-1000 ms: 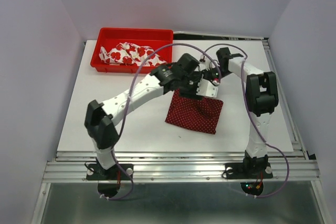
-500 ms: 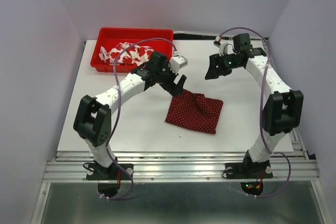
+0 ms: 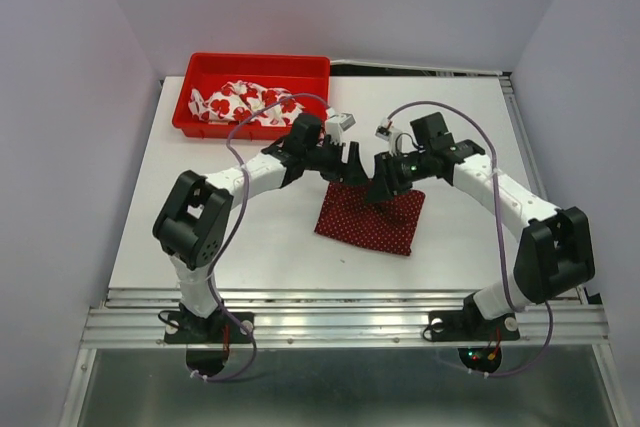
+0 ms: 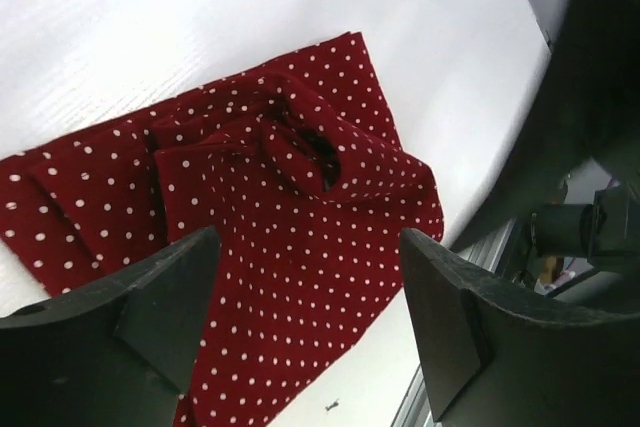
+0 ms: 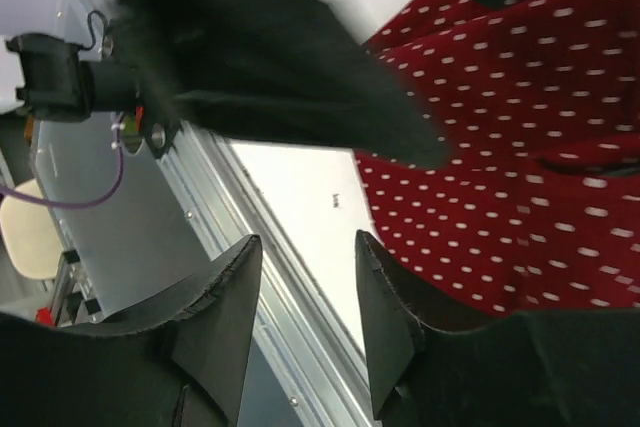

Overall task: Fold and stack the skirts
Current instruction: Fold the skirt

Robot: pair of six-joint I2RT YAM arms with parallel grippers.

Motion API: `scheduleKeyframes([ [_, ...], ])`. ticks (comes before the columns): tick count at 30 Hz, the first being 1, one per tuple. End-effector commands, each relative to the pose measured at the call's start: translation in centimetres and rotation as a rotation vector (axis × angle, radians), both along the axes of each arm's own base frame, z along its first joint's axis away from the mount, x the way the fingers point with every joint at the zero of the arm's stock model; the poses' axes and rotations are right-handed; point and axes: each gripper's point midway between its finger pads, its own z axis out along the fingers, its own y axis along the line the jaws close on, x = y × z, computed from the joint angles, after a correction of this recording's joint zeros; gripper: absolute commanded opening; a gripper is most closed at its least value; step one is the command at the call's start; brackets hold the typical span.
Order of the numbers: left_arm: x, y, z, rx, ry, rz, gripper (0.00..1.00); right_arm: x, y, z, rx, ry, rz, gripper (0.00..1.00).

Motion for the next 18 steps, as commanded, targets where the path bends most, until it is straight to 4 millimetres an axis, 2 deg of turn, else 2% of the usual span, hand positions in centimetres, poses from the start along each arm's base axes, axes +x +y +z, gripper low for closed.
scheduleKeyframes([
  [1, 0.0, -1.8, -1.0, -0.062, 0.126, 0.017, 0.77, -0.6, 2.1, 1.0, 0.053, -0.089, 0.021, 0.47],
  [4, 0.5, -2.1, -2.7, -0.043, 0.166, 0.022, 0.74, -0.4, 2.2, 0.2, 0.037, -0.107, 0.007, 0.43],
  [5, 0.6, -2.2, -3.0, -0.040, 0.175, 0.024, 0.73, -0.3, 2.1, -1.1, 0.003, -0.112, -0.010, 0.42],
  [6, 0.9, -2.4, -3.1, -0.042, 0.175, 0.025, 0.72, 0.3, 2.0, -1.5, -0.007, -0.134, -0.028, 0.41],
  [7, 1.1, -2.5, -4.0, -0.031, 0.193, 0.035, 0.72, 0.8, 1.6, -2.4, -0.040, -0.133, -0.059, 0.40],
  [9, 1.4, -2.6, -4.5, -0.024, 0.204, 0.043, 0.71, 2.0, 0.6, -4.3, -0.113, -0.162, -0.123, 0.38],
  [11, 1.5, -2.3, -5.6, 0.000, 0.217, 0.061, 0.70, 3.7, -1.2, -6.1, -0.216, -0.209, -0.229, 0.33],
  [14, 1.5, -2.0, -6.2, 0.016, 0.223, 0.074, 0.70, 5.5, -3.8, -7.0, -0.325, -0.266, -0.388, 0.30],
  [15, 1.5, -1.9, -6.4, 0.021, 0.227, 0.078, 0.70, 5.6, -4.4, -7.1, -0.346, -0.269, -0.415, 0.30],
  [18, 1.6, -1.4, -6.8, 0.035, 0.225, 0.093, 0.70, 6.2, -6.4, -6.5, -0.414, -0.320, -0.506, 0.27],
])
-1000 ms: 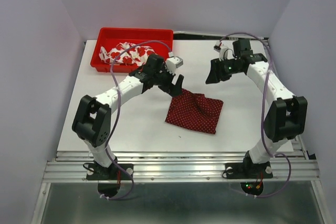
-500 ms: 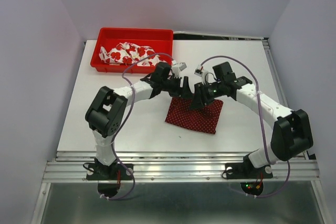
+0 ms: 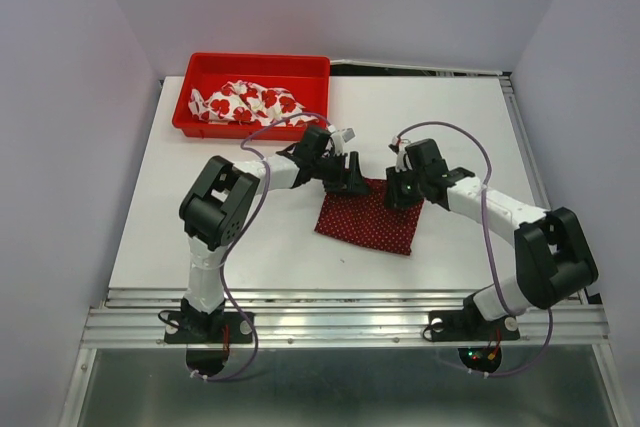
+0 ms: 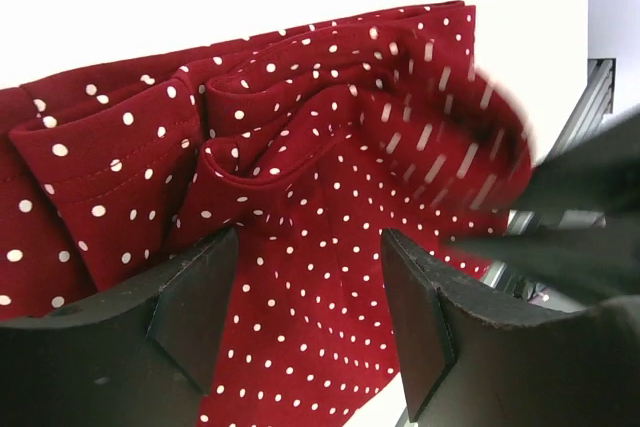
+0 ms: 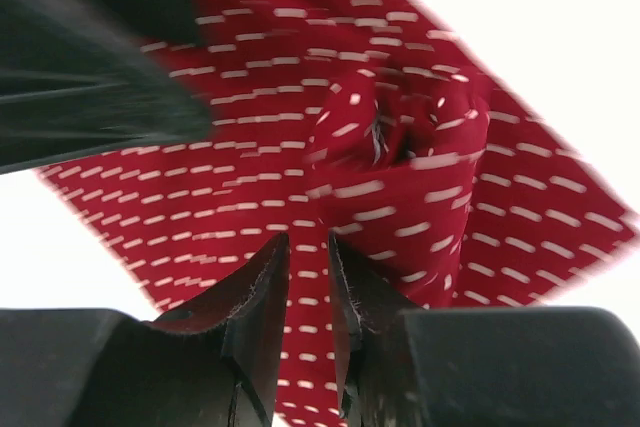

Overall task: Fold and stack the skirts
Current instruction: Fold the skirt, then neatly place the folded skirt to the corner

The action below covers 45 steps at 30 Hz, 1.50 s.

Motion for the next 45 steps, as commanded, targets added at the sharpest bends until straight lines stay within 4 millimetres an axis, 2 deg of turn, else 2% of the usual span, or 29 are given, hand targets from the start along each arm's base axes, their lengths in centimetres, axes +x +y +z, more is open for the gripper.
scheduleKeyframes([
  [1, 1.1, -0.2, 1.6, -0.017, -0.052, 0.022, 0.70, 3.8, -3.3, 2.8, -0.115, -0.215, -0.199, 0.27],
  [2, 1.1, -0.1, 1.5, -0.014, -0.053, 0.023, 0.70, 3.6, -3.7, 2.6, -0.132, -0.215, -0.201, 0.27],
  [5, 1.4, 0.1, 1.5, -0.005, -0.058, 0.031, 0.70, 3.7, -6.6, 1.2, -0.207, -0.203, -0.270, 0.29],
  [9, 2.5, 0.0, 3.8, -0.012, -0.144, 0.031, 0.76, 3.2, -7.3, -0.6, -0.250, -0.156, -0.255, 0.34],
  [12, 4.0, 0.3, 8.3, -0.017, -0.302, 0.045, 0.92, 3.9, -7.4, -1.0, -0.269, -0.127, -0.252, 0.40],
  [13, 4.3, 0.6, 10.8, -0.026, -0.370, 0.053, 0.96, 4.1, -7.3, -1.1, -0.271, -0.120, -0.250, 0.41],
  [14, 5.2, 1.3, 12.2, 0.010, -0.454, 0.071, 0.99, 4.1, -7.3, -1.7, -0.286, -0.098, -0.250, 0.41],
  [15, 5.6, 1.8, 13.6, 0.028, -0.504, 0.083, 0.99, 4.6, -7.7, -1.5, -0.296, -0.099, -0.262, 0.43],
  [16, 6.2, 3.0, 16.3, 0.050, -0.587, 0.133, 0.99, 4.7, -7.8, -1.5, -0.304, -0.097, -0.262, 0.44],
  [17, 6.4, 3.9, 17.6, 0.079, -0.653, 0.144, 0.98, 4.7, -8.1, -1.5, -0.324, -0.092, -0.265, 0.45],
  [18, 6.3, 5.1, 20.5, 0.074, -0.724, 0.181, 0.98, 5.1, -8.1, -0.8, -0.324, -0.110, -0.275, 0.47],
  [19, 6.8, 6.3, 21.6, 0.103, -0.770, 0.231, 0.98, 5.3, -8.3, -0.3, -0.331, -0.125, -0.275, 0.50],
  [20, 6.8, 7.5, 22.5, 0.121, -0.805, 0.257, 0.98, 5.3, -8.2, 1.1, -0.316, -0.149, -0.274, 0.60],
  [21, 6.6, 9.1, 24.8, 0.118, -0.846, 0.319, 0.98, 5.7, -7.9, 2.6, -0.294, -0.181, -0.274, 0.69],
  [22, 6.9, 9.6, 24.4, 0.142, -0.837, 0.349, 0.98, 5.5, -7.7, 3.4, -0.274, -0.196, -0.262, 0.74],
  [23, 6.7, 11.2, 26.1, 0.136, -0.862, 0.396, 0.98, 5.8, -7.0, 5.3, -0.232, -0.229, -0.246, 0.77],
  [24, 6.0, 12.1, 26.9, 0.126, -0.859, 0.410, 0.98, 4.8, -5.4, 7.1, -0.149, -0.228, -0.172, 0.82],
  [25, 5.9, 12.9, 27.2, 0.126, -0.854, 0.432, 0.98, 4.2, -4.2, 8.0, -0.092, -0.212, -0.125, 0.82],
  [26, 5.8, 14.2, 26.3, 0.154, -0.822, 0.450, 0.98, 3.4, -2.5, 9.6, 0.007, -0.171, -0.100, 0.82],
  [29, 5.1, 17.1, 27.3, 0.123, -0.812, 0.519, 0.98, 2.3, -0.6, 10.3, 0.143, -0.082, -0.136, 0.83],
  [33, 5.3, 21.0, 25.2, 0.220, -0.761, 0.614, 0.98, 1.4, 1.1, 9.9, 0.237, -0.027, -0.148, 0.87],
  [34, 5.5, 21.8, 24.9, 0.246, -0.756, 0.643, 0.98, 1.3, 1.7, 9.5, 0.221, -0.013, -0.165, 0.85],
  [36, 5.6, 22.3, 23.5, 0.277, -0.736, 0.643, 0.98, 1.0, 2.1, 7.1, 0.146, 0.035, -0.195, 0.85],
  [40, 6.1, 22.2, 21.3, 0.297, -0.682, 0.616, 0.98, 0.4, 3.1, 4.3, 0.034, 0.043, -0.195, 0.84],
  [43, 6.6, 21.9, 20.6, 0.300, -0.655, 0.607, 0.98, 1.3, 2.5, 1.9, -0.082, 0.048, -0.234, 0.84],
  [45, 6.9, 21.8, 20.7, 0.299, -0.652, 0.604, 0.98, 1.9, 1.0, -0.2, -0.194, 0.052, -0.263, 0.83],
])
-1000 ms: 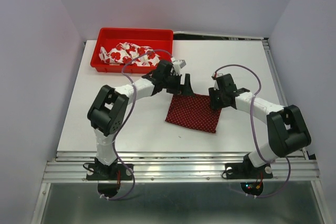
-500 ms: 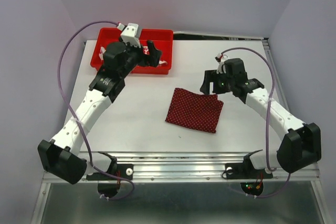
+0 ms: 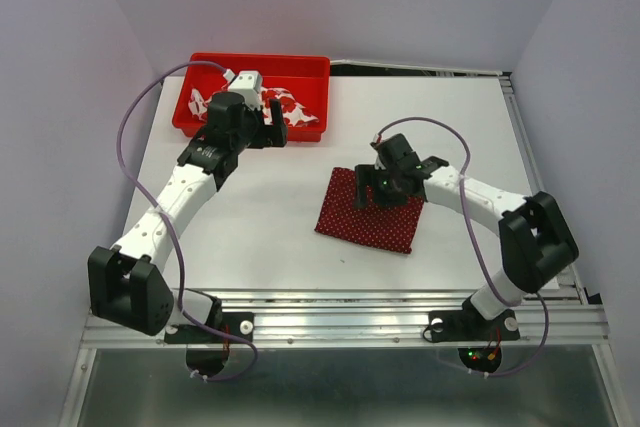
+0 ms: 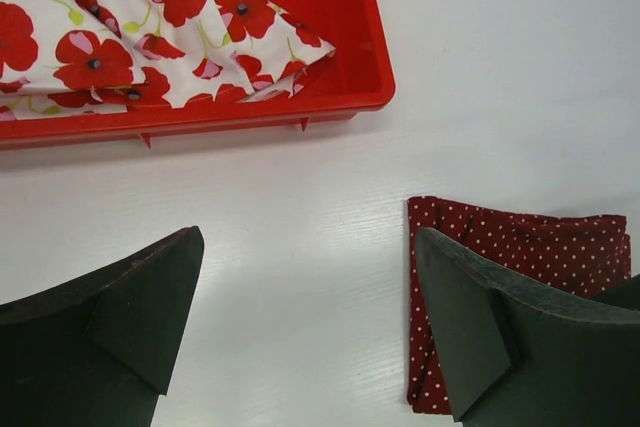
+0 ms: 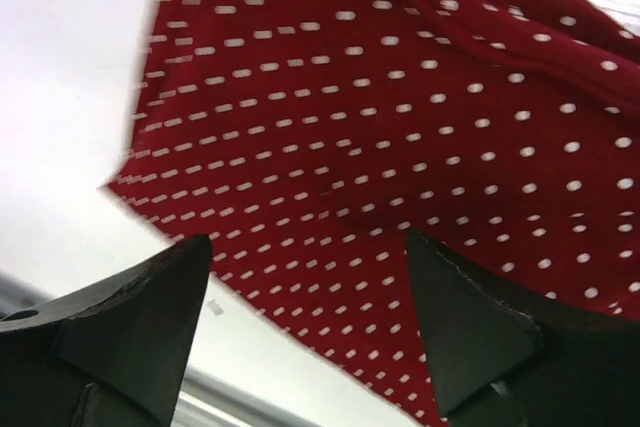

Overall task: Fold and stack the skirts
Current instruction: Neatly place the folded skirt to the corner

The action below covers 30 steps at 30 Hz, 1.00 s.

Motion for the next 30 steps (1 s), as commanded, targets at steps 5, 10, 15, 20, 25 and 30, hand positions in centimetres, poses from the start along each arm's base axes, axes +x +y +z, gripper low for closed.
scheduleKeyframes([
  [5, 0.8, 0.2, 1.0, 0.009, -0.020, -0.002, 0.98, 2.2, -6.1, -7.6, -0.442, 0.040, -0.034, 0.77],
  [10, 0.5, 0.8, 0.4, 0.029, -0.030, -0.003, 0.98, 3.8, -9.0, -8.3, -0.516, 0.015, 0.164, 0.70],
  [15, 0.8, 0.9, 0.3, 0.040, -0.040, -0.014, 0.98, 6.8, -12.7, -8.2, -0.544, -0.048, 0.407, 0.71],
  [20, 1.2, 1.0, 0.6, 0.053, -0.066, -0.019, 0.98, 10.7, -15.7, -8.3, -0.546, -0.103, 0.482, 0.77],
  [25, 1.6, 0.6, 1.1, 0.041, -0.084, -0.031, 0.98, 13.6, -16.3, -7.9, -0.483, -0.117, 0.379, 0.91],
  [30, 1.2, 0.3, 2.0, 0.006, -0.094, -0.038, 0.98, 16.3, -14.1, 0.8, -0.349, -0.256, 0.212, 1.00],
])
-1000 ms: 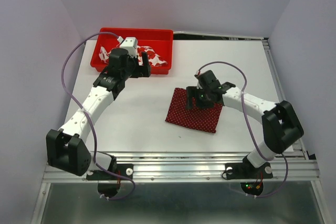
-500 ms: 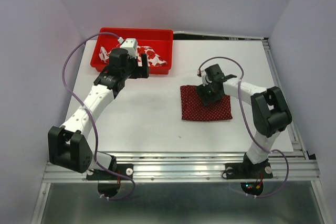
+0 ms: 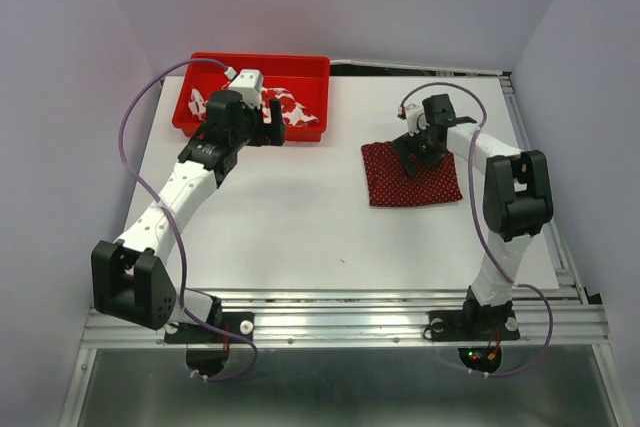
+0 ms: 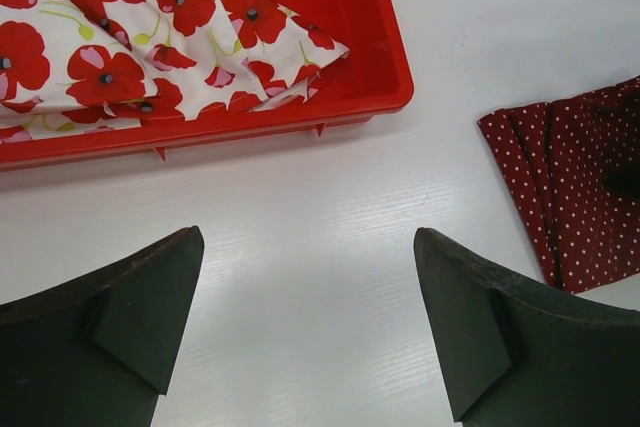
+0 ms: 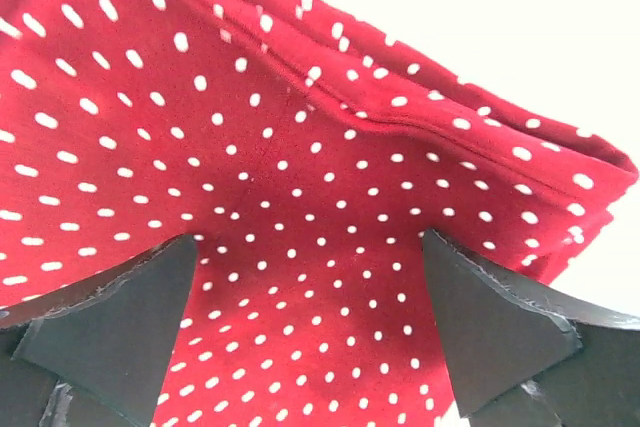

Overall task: Fold and stack the skirts
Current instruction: Neatly place the folded skirt to the corner

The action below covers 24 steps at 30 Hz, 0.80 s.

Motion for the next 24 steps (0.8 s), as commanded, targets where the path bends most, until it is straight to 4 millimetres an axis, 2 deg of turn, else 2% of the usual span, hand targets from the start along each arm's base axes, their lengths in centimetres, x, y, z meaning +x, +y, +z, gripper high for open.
scheduleKeyframes([
  [1, -0.2, -0.3, 3.3, -0.053, -0.090, -0.015, 0.98, 3.1, 1.5, 8.6, 0.128, -0.157, -0.094, 1.00],
  [2, -0.3, -0.4, 3.4, -0.067, -0.092, -0.015, 0.98, 2.9, 1.8, 10.4, 0.164, -0.170, -0.134, 1.00],
  [3, -0.4, -0.4, 3.4, -0.070, -0.091, -0.015, 0.98, 2.7, 1.8, 11.4, 0.184, -0.171, -0.162, 1.00],
  [6, -0.6, -0.3, 3.2, -0.078, -0.091, -0.009, 0.98, 1.1, 1.6, 13.0, 0.233, -0.145, -0.289, 1.00],
  [7, -0.7, -0.2, 3.3, -0.081, -0.093, -0.005, 0.98, 0.7, 1.5, 12.9, 0.246, -0.135, -0.329, 1.00],
  [9, -0.7, -0.2, 3.3, -0.085, -0.095, -0.002, 0.98, -0.8, 1.6, 11.5, 0.287, -0.071, -0.444, 1.00],
  [15, -0.9, 0.1, 2.9, -0.071, -0.090, 0.007, 0.98, -6.3, 3.4, 6.4, 0.238, 0.111, -0.508, 1.00],
  [17, -0.9, 0.2, 2.9, -0.068, -0.090, 0.009, 0.98, -7.1, 3.5, 5.6, 0.206, 0.113, -0.520, 1.00],
  [20, -0.9, 0.2, 2.5, -0.065, -0.082, 0.012, 0.98, -8.0, 3.3, 3.2, 0.167, 0.147, -0.524, 1.00],
  [24, -0.7, 0.2, 1.9, -0.063, -0.070, 0.013, 0.98, -8.2, 1.8, -0.7, 0.053, 0.189, -0.555, 1.00],
])
